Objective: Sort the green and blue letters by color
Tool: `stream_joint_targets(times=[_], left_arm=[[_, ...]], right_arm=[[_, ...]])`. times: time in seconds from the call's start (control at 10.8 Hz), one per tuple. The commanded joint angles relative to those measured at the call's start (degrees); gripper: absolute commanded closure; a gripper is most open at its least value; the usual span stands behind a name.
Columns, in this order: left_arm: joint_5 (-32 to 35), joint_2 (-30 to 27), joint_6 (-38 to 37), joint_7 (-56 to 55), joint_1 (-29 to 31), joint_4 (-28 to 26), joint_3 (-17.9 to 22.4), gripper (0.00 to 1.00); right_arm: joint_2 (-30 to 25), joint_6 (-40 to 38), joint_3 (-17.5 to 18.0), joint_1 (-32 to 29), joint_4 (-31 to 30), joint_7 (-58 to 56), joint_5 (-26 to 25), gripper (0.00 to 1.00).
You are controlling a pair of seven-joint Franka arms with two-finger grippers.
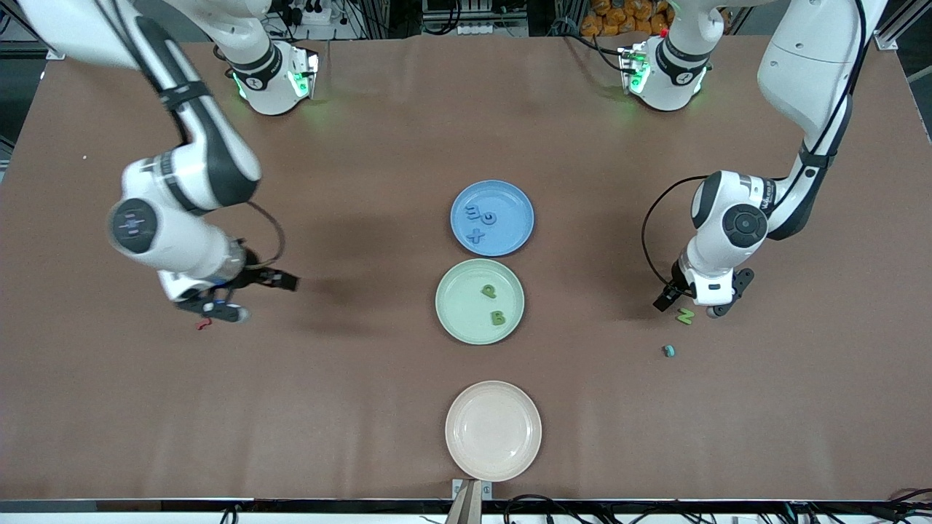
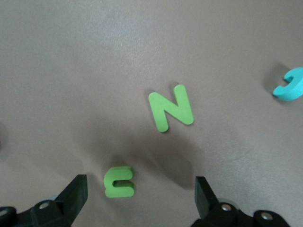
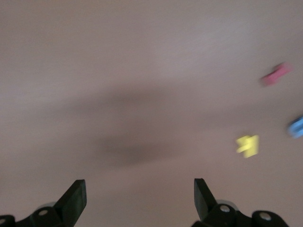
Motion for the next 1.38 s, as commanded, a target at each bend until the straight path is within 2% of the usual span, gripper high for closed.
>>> stream_joint_targets(times=[0.0, 0.18, 0.46, 0.65, 0.83, 1.29], left_arm=[[0.7, -1.1, 1.9, -0.5, 1.1, -2.4, -0.7, 0.0], [0.6, -1.7, 2.0, -0.5, 2.2, -2.7, -1.0, 0.0], [0.4, -1.9, 2.2, -4.1, 2.0, -2.6, -1.0, 0.0], [0.5, -1.9, 2.2, -4.1, 2.0, -2.7, -1.0, 0.0], [0.5, -1.8, 2.2, -4.1, 2.0, -2.7, -1.0, 0.0], [0.6, -1.2, 3.0, -3.9, 2.1, -2.7, -1.0, 0.0]], right_arm=[[-1.5, 0.5, -10.6, -1.1, -2.4, -19.9, 1.4, 0.0], [0.2, 4.3, -16.0, -1.1, -4.0, -30.6, 1.4, 0.0], [2.7, 12.9, -20.8, -0.8, -7.8, -43.6, 1.4, 0.19], [3.7, 15.7, -22.3, -0.3, -9.1, -47.3, 1.3, 0.2], [4.6, 19.4, -23.4, -0.3, -11.0, -49.3, 1.4, 0.26], [6.9, 22.6, -23.5, -0.1, -12.3, -49.1, 1.4, 0.34]])
